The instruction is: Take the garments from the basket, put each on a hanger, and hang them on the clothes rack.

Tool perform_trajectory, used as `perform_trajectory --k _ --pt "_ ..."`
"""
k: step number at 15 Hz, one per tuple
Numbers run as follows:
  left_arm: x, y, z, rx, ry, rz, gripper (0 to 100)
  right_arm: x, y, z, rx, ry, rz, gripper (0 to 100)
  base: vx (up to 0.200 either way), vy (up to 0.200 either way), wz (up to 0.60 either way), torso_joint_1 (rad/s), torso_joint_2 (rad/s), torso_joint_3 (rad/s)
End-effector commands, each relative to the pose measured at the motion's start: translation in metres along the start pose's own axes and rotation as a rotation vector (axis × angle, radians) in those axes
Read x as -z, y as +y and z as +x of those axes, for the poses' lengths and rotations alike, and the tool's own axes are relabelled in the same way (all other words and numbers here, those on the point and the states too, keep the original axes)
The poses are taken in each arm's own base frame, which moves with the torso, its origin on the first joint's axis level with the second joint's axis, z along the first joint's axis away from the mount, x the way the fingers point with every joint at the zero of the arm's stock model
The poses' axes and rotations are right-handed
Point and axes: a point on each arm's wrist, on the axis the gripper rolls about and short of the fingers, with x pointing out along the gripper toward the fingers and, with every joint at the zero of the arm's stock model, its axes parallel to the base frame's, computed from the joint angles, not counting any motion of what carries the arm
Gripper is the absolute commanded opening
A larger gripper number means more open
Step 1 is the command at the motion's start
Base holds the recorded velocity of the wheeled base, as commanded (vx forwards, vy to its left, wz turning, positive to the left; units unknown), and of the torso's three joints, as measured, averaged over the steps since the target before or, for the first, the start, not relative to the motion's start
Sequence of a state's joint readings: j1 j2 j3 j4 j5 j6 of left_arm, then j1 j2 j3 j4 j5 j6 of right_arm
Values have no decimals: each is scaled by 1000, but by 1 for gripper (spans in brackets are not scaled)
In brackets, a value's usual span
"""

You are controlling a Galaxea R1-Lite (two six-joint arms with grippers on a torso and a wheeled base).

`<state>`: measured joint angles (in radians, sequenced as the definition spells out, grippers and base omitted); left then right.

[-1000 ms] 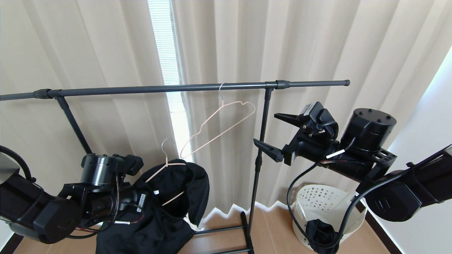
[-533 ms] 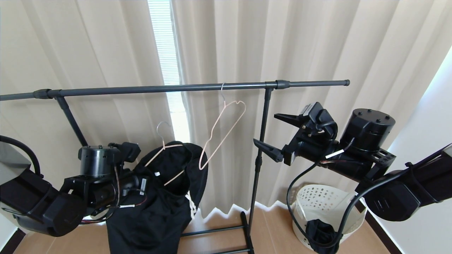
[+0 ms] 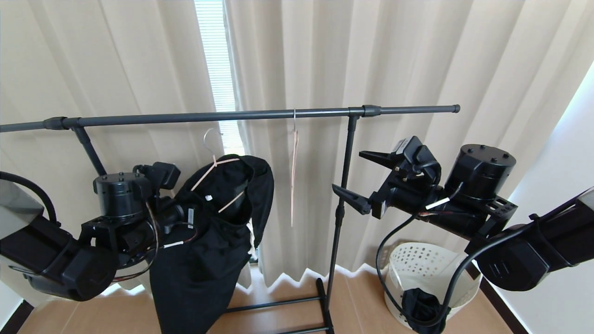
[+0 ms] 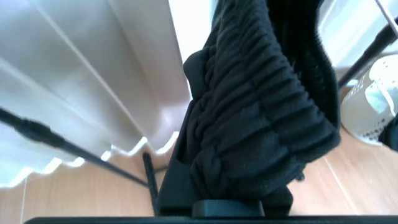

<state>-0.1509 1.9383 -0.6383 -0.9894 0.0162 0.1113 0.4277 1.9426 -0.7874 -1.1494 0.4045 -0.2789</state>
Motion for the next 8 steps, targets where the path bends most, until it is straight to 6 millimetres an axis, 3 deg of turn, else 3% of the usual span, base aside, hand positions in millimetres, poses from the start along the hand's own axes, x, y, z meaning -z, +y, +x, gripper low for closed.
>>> perform_trajectory --k 1,5,8 --pt "-13 -1 4 -1 -49 0 0 0 0 0 -1 0 0 100 0 0 0 0 0 0" --pt "-31 0 23 -10 -119 1 0 1 0 0 -1 0 0 100 0 0 0 0 0 0" --pt "-39 -1 49 -13 -157 1 0 1 0 0 -1 0 -2 100 0 0 0 0 0 0"
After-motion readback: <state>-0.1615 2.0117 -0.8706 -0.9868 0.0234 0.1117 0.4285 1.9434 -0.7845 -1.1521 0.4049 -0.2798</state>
